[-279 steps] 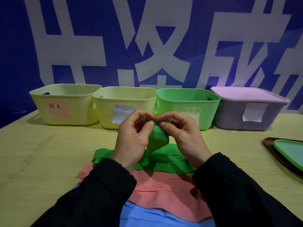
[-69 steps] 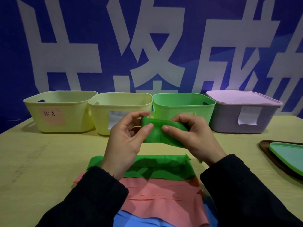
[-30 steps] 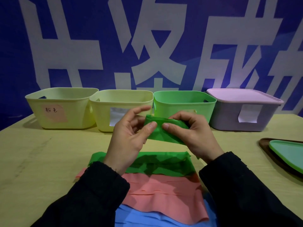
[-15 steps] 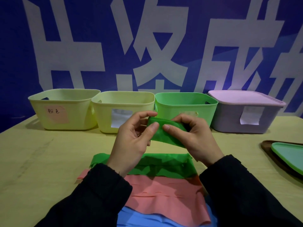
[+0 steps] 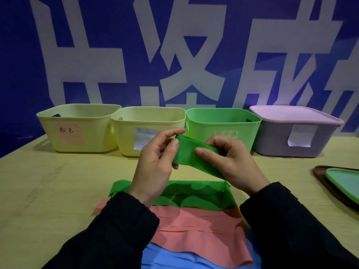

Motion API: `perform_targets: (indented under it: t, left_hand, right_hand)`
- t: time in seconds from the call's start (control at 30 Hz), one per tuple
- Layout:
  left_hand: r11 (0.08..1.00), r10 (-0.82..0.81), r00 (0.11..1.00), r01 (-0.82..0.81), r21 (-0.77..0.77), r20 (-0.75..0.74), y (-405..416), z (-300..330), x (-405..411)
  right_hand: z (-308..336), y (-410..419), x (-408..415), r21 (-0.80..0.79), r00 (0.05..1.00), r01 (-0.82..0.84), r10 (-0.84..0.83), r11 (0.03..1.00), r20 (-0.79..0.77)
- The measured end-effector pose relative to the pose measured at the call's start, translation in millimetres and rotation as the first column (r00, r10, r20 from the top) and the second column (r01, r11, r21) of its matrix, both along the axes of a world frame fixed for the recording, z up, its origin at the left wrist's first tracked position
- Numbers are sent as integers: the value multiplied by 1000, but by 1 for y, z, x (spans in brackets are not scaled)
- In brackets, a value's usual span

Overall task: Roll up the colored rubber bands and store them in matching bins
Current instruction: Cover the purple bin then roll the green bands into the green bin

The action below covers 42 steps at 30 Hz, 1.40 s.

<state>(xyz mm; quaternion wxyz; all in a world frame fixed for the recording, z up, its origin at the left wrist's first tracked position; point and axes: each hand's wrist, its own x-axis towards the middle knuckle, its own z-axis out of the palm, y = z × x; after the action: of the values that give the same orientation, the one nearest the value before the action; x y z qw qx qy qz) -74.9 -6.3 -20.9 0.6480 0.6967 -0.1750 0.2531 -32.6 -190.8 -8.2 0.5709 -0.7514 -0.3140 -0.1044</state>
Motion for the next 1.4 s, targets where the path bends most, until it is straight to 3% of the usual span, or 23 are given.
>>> perform_targets:
  t: [0.53, 0.77, 1.1, 1.3, 1.4]
  left_hand:
    - [995, -12, 1000, 10, -94, -13, 0, 2, 0]
    - [985, 70, 996, -77, -151, -53, 2, 1, 3]
    - [997, 47, 999, -48, -68, -9, 0, 1, 0]
    - [988, 107, 994, -109, -110, -27, 3, 4, 0]
    - [983, 74, 997, -79, -165, -38, 4, 6, -1]
  right_hand:
    - [3, -1, -3, 72, 1000, 8, -8, 997, -4]
    - [1, -4, 0, 25, 999, 6, -5, 1000, -39]
    - [4, -3, -4, 63, 998, -21, 25, 998, -61]
    - [2, -6, -1, 122, 991, -50, 64, 991, -115]
    - [6, -6, -1, 239, 985, -60, 97, 969, -145]
